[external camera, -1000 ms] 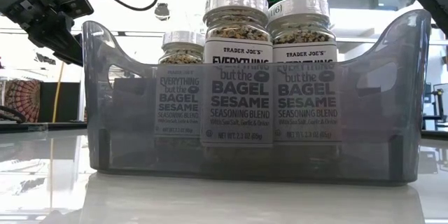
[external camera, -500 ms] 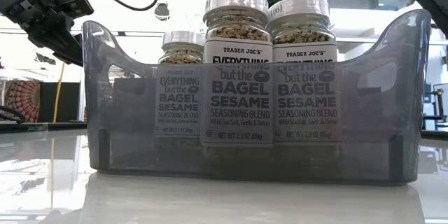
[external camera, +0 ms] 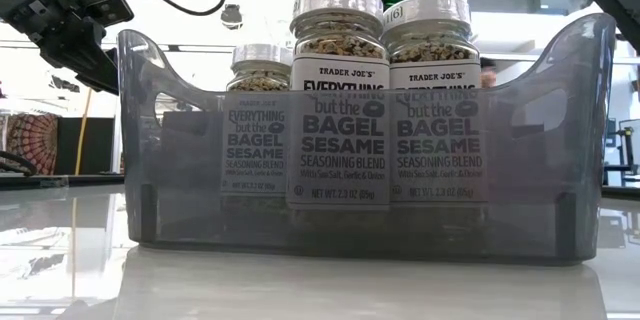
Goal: Sort spices by type
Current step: Put the orange seasoning bag into the gray bin
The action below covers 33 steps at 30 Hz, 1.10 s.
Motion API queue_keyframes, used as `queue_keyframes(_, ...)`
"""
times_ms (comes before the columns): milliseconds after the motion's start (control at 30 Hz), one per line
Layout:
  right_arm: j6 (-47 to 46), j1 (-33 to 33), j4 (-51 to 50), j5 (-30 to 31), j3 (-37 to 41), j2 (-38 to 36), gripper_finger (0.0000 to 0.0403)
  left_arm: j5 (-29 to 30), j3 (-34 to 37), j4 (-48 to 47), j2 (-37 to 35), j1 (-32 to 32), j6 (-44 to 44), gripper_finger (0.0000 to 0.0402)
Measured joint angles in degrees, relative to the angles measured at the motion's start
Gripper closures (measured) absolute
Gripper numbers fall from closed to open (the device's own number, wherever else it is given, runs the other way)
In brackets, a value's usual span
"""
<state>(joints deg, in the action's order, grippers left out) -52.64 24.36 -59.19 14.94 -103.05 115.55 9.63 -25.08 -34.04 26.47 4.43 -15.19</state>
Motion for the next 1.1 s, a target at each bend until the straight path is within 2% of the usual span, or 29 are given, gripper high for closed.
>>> queue_keyframes(100, -0.67, 0.00, 0.47, -0.85, 2.06, -0.04, 0.0394, 0.00, 0.00, 0.00, -0.01, 0.00, 0.14, 0.0288)
queue_keyframes(233, -0.48, -0.35, 0.76, -5.91, 4.88, -0.38, 0.0394, 0.00, 0.00, 0.02, 0.01, 0.00, 0.14, 0.0288)
queue_keyframes(500, -1.74, -3.15, 2.35, -3.91, 5.40, -2.08, 0.0394, 0.02, 0.00, 0.03, 0.01, 0.00, 0.07, 0.0288)
queue_keyframes(667, -3.29, -4.19, -0.93, 0.14, 5.40, -5.37, 0.0387, 0.00, 0.00, 0.03, 0.01, 0.00, 0.01, 0.0288)
queue_keyframes(833, -4.33, -5.97, -4.86, 1.35, 5.40, -10.68, 0.0386, 0.00, 0.00, 0.02, 0.01, 0.00, -0.04, 0.0288)
queue_keyframes(1100, -6.84, -14.41, -14.00, 1.52, 5.36, -18.56, 0.0364, 0.00, 0.01, 0.02, 0.01, -0.01, -0.02, 0.0288)
